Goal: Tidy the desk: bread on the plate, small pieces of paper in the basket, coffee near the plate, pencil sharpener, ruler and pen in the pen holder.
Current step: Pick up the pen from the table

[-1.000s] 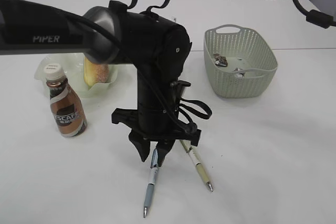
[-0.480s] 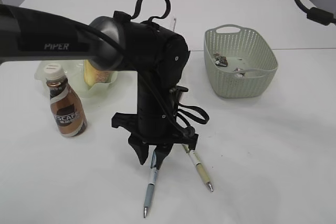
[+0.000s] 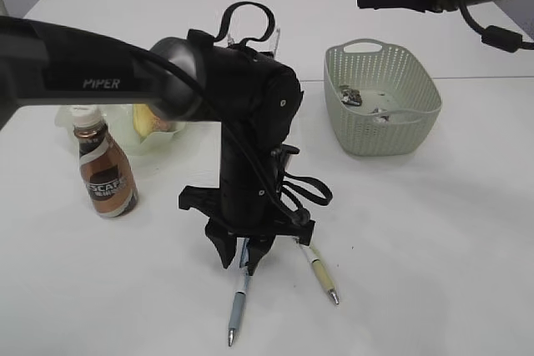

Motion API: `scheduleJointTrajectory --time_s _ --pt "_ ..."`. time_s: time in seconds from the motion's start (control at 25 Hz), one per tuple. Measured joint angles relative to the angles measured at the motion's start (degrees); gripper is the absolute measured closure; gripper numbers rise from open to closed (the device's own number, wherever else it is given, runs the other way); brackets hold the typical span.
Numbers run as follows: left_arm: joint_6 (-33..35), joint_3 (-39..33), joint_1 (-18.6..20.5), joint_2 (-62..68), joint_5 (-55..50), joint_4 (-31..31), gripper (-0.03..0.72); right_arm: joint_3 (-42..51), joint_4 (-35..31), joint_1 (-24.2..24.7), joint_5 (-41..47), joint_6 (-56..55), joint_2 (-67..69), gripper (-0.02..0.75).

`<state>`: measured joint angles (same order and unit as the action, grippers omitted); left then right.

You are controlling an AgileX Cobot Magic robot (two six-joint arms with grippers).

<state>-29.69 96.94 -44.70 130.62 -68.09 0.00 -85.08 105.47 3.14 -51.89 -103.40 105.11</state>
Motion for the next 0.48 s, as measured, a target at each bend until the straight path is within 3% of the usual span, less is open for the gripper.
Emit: scheduleJointTrajectory --time_s 0.48 --pt "0.00 0.00 0.00 2.33 1.75 -1.45 0.447 0.43 0.00 0.00 1.26 0.00 0.23 0.426"
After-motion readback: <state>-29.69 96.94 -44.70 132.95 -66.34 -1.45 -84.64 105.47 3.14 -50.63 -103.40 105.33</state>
